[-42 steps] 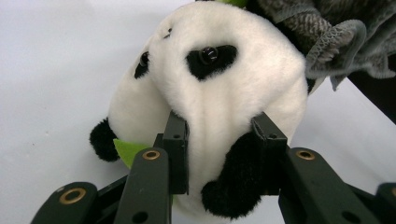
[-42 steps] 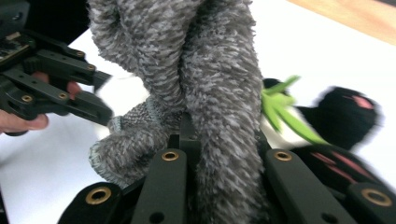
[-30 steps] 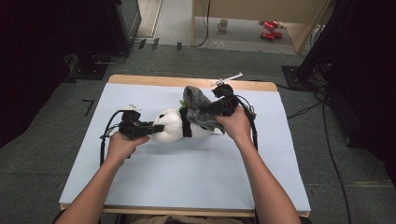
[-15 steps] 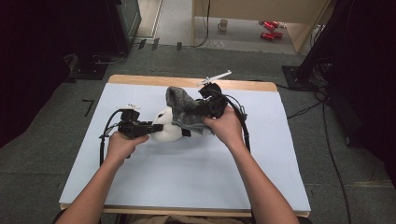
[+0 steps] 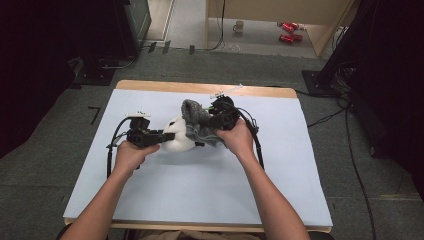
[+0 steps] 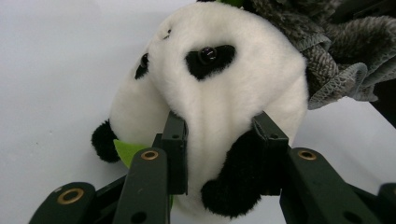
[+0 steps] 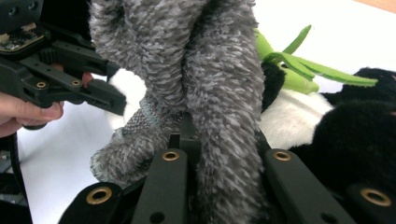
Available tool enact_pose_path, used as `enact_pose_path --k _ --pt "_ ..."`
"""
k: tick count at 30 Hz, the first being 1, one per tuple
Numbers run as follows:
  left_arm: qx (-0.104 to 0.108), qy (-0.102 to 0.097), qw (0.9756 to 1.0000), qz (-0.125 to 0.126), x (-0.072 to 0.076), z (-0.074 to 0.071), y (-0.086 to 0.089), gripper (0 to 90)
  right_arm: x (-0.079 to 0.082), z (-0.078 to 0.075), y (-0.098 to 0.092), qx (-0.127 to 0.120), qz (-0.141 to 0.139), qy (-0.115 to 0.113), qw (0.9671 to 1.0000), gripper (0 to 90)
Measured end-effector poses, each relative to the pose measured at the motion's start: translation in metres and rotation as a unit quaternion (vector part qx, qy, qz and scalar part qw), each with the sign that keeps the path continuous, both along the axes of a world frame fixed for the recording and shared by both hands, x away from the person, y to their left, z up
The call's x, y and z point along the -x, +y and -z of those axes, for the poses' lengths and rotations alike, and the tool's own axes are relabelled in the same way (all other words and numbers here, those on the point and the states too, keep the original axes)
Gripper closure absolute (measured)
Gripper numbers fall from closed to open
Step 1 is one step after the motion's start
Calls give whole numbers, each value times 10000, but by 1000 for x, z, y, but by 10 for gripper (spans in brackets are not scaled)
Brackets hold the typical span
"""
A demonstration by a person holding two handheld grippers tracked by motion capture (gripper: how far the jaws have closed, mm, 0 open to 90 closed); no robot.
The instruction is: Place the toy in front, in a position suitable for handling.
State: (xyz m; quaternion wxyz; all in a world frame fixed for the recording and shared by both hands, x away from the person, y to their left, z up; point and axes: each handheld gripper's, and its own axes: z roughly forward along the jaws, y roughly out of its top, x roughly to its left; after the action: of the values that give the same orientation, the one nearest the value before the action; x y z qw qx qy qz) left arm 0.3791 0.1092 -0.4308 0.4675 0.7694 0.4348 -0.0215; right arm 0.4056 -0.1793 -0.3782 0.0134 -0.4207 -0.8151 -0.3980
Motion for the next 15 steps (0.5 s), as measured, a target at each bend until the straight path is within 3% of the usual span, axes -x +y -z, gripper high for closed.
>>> enact_pose_path --k 12,15 --pt "43 88 9999 -59 -9 -1 2 642 -11 -5 7 90 -7 17 10000 777" --pt "72 98 9999 -93 -9 -1 3 642 -11 -13 10 -122 30 107 9999 778"
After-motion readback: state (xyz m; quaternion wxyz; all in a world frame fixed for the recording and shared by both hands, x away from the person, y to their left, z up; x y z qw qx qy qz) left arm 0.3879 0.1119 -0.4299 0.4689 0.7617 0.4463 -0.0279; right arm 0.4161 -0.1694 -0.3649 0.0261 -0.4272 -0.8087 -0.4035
